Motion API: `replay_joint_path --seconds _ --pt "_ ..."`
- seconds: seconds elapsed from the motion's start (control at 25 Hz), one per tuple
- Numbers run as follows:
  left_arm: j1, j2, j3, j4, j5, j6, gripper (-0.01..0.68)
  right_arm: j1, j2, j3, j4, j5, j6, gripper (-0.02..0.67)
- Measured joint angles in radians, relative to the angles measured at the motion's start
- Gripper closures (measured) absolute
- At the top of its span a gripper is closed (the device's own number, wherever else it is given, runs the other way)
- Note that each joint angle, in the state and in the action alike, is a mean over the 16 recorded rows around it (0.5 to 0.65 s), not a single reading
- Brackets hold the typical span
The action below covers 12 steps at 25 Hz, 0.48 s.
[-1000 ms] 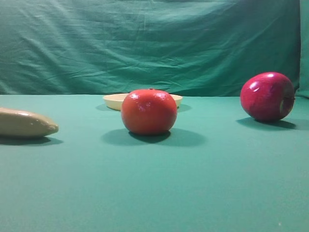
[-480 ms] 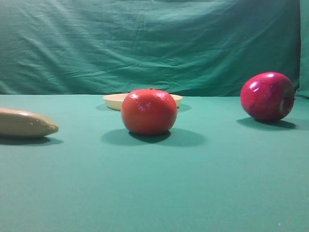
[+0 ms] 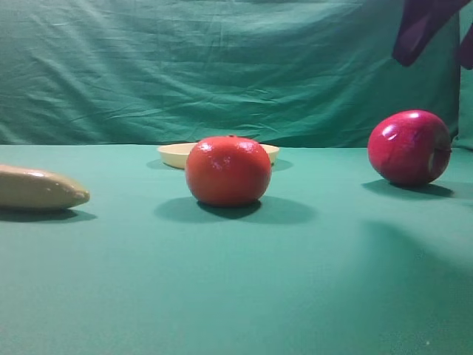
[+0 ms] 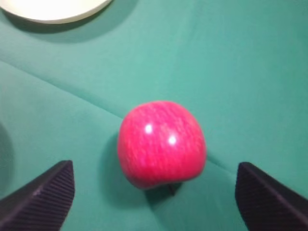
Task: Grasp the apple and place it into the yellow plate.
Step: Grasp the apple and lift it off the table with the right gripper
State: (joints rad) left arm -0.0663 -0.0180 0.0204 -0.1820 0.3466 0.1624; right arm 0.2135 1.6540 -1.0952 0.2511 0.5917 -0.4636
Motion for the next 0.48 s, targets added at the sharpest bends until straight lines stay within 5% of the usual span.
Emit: replay_joint_path --seconds 0.48 --pt "0.000 0.000 0.000 0.000 0.000 0.000 0.516 0.004 0.190 -0.022 -0.034 -0.065 -0.002 0.006"
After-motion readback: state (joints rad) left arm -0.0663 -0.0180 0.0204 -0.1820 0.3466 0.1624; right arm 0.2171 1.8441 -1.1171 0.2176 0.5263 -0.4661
